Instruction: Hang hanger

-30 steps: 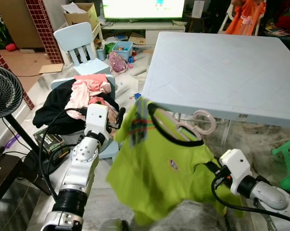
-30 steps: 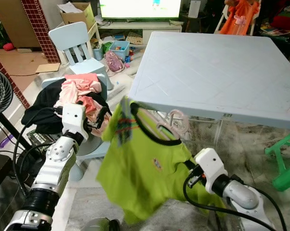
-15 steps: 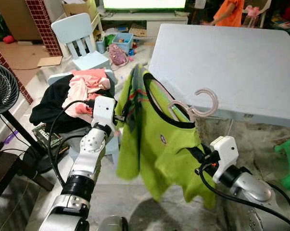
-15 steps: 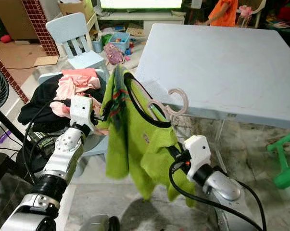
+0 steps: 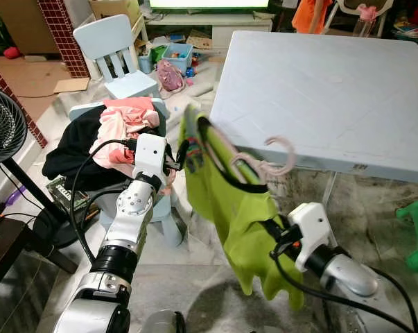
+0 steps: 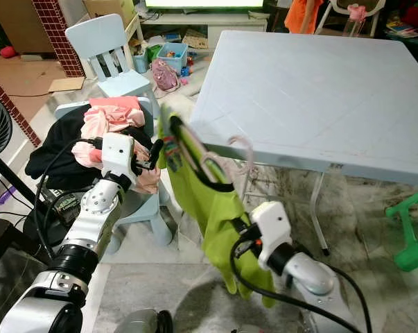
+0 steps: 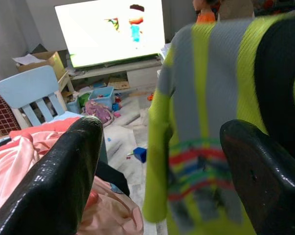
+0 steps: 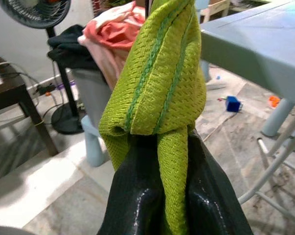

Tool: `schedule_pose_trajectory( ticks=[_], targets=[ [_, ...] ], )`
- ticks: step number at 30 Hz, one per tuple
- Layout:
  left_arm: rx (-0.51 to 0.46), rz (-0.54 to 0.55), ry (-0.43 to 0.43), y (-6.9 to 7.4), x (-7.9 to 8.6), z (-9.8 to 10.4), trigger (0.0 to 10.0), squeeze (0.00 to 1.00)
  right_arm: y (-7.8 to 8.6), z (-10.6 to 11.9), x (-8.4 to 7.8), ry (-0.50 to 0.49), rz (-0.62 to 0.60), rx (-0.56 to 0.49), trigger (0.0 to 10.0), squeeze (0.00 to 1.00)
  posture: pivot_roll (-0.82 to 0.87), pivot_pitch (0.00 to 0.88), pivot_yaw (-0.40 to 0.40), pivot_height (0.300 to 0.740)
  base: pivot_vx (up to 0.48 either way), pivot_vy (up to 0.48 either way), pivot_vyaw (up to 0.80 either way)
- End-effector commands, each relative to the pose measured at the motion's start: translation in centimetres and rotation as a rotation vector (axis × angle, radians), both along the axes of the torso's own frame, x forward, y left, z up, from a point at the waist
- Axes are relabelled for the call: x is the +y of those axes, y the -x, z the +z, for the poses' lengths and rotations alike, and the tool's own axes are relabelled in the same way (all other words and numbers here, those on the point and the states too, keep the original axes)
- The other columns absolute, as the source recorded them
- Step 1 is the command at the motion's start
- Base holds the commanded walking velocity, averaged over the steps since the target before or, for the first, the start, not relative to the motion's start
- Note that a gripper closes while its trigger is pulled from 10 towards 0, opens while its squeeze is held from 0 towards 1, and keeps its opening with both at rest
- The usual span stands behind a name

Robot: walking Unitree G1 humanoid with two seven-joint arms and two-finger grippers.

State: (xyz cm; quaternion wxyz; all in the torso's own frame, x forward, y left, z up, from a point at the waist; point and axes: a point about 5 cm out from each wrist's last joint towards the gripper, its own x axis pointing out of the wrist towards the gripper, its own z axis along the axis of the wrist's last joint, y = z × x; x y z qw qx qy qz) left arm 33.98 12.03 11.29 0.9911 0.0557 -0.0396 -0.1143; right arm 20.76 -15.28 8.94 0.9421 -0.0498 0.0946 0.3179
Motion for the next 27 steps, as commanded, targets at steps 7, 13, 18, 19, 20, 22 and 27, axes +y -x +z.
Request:
schedule_pose_trajectory(
  ticks=[7, 13, 18, 19, 20, 22, 27],
  targets=[
    [-0.019, 0.016, -0.003, -0.8, 0.3, 0.7, 10.0, 0.0, -0.2, 0.6, 0.4, 0.001, 0.023, -0.024, 10.0, 0.0, -0.1, 0.0, 0.04, 0.74, 0.0, 0.0, 0.0],
    [-0.02, 0.041, -0.018, -1.2, 0.9, 0.7, 10.0, 0.0, 0.5, 0.8, 0.6, -0.02, 0.076, -0.006, 10.0, 0.0, -0.1, 0.0, 0.042, 0.74, 0.0, 0.0, 0.0],
    [-0.018, 0.03, -0.016, -1.2, 0.7, 0.7, 10.0, 0.0, 0.1, 0.7, 0.4, -0.005, 0.042, -0.018, 10.0, 0.0, -0.1, 0.0, 0.043, 0.74, 0.0, 0.0, 0.0],
    [-0.018, 0.019, -0.013, -1.1, 0.4, 0.7, 10.0, 0.0, -0.1, 0.6, 0.4, 0.003, 0.025, -0.023, 10.0, 0.0, -0.1, 0.0, 0.044, 0.74, 0.0, 0.0, 0.0],
    [-0.014, -0.009, -0.011, -0.9, -0.3, 0.5, 10.0, 0.0, -0.8, 0.6, 0.5, 0.014, -0.006, -0.038, 10.0, 0.0, -0.1, 0.0, 0.044, 0.74, 0.0, 0.0, 0.0],
    [-0.011, -0.027, -0.011, -0.7, -0.7, 0.4, 10.0, 0.0, -1.2, 0.5, 0.6, 0.012, -0.015, -0.041, 10.0, 0.0, -0.1, 0.0, 0.045, 0.74, 0.0, 0.0, 0.0],
    [-0.001, -0.072, -0.004, -0.1, -2.0, -0.2, 10.0, 0.0, -1.7, 0.6, 1.4, -0.001, -0.004, -0.044, 10.0, 0.0, -0.1, 0.0, 0.045, 0.74, 0.0, 0.0, 0.0]
  ],
)
